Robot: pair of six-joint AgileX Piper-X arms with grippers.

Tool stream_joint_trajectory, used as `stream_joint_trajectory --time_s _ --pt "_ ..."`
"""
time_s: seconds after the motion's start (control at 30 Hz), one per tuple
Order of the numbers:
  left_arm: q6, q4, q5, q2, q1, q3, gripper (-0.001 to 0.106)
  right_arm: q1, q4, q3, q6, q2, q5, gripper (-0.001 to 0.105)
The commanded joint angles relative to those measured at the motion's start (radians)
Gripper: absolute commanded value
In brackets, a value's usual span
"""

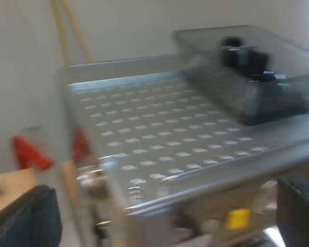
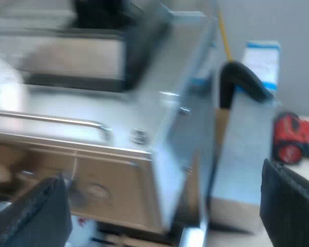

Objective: Place mug into machine

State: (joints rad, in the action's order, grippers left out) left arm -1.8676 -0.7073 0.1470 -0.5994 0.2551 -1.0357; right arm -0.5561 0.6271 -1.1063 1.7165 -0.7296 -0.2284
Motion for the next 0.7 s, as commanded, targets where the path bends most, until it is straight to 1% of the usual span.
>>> stream_joint_trajectory --time_s 0.03,0.1,0.13,0.2,0.23,0.27,0.33,0.4,0.5,0.7 --pt "-0.014 -0.007 0.015 0.006 -0.160 -0.009 0.087 0.152 0.037 -0.011 0.008 0.009 0.093 0.077" --pt "-0.014 -0.039 0.014 0.006 -0.212 -0.009 0.087 0.268 0.073 -0.011 0.008 0.009 0.163 0.077" --pt "-0.014 -0.048 0.014 0.006 -0.217 -0.009 0.087 0.287 0.082 -0.011 0.008 0.009 0.173 0.077" --pt "-0.012 -0.064 0.014 0.009 -0.223 -0.009 0.087 0.395 0.104 -0.005 0.008 0.011 0.211 0.077" --pt "-0.009 -0.066 0.013 0.010 -0.224 -0.009 0.087 0.411 0.108 -0.004 0.008 0.013 0.211 0.077" --pt "0.006 -0.074 -0.002 0.015 -0.224 -0.009 0.087 0.467 0.117 0.003 0.011 0.019 0.211 0.077" --pt "0.021 -0.087 -0.028 0.024 -0.224 -0.009 0.087 0.524 0.117 0.018 0.018 0.035 0.214 0.077" --pt "0.034 -0.109 -0.069 0.044 -0.224 -0.009 0.087 0.593 0.117 0.044 0.046 0.064 0.250 0.077" --pt "0.041 -0.137 -0.068 0.076 -0.224 -0.009 0.087 0.644 0.117 0.077 0.081 0.112 0.307 0.077" --pt "0.063 -0.218 -0.068 0.164 -0.224 -0.004 0.087 0.646 0.117 0.139 0.083 0.229 0.322 0.077"
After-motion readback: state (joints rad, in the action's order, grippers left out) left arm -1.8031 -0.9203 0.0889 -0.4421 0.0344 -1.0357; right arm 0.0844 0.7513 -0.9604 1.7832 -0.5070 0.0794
